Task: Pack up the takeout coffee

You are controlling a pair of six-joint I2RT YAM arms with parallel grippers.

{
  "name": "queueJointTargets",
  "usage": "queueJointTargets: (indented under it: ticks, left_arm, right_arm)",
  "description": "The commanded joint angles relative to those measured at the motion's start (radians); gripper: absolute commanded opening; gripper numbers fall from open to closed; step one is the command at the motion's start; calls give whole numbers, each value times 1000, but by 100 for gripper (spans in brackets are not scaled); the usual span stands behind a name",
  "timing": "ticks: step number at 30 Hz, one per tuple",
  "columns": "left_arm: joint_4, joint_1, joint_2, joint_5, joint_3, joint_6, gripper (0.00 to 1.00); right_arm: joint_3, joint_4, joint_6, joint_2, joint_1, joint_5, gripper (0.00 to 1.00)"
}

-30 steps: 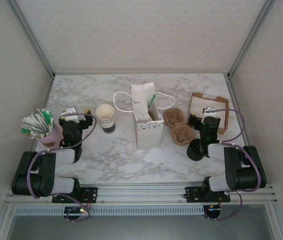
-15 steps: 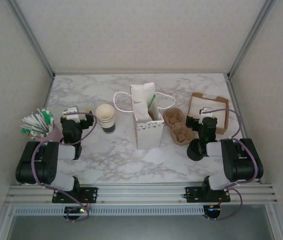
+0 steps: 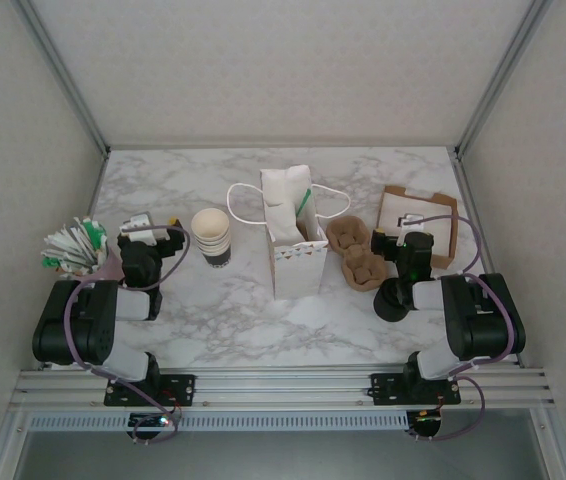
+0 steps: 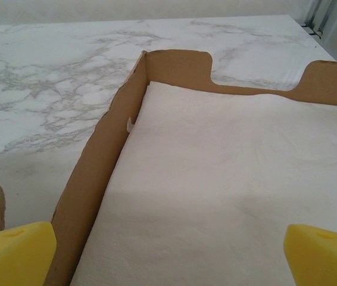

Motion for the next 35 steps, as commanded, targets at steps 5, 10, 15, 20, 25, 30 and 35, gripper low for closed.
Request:
queueJointTargets:
  ticks: [5,10,15,20,25,30,35]
  left_arm:
    - [94,8,21,-17,-31,-14,100]
    - [124,4,29,-17,-45,-10,100]
    - [141,-15,30,-52,-55,1,100]
    - [143,-16,30,-51,-54,1,99]
    - [139,-13,29,-45,-52,-1,100]
    - [139,-13,31,-44,-51,0,100]
    - [139,-12,30,-44,-52,-1,100]
  right_arm:
    - [21,-11,5,12,-8,-7,99]
    - [22,-10,5,13,-8,-6,99]
    - [21,-11,5,13,-7,-7,99]
    - [22,-11,5,13,-7,-7,99]
    - [21,-10,4,13,-7,-8,99]
    - [24,-17,5,13,-7,-9,99]
    - [22,-13,5,12,-8,-9,99]
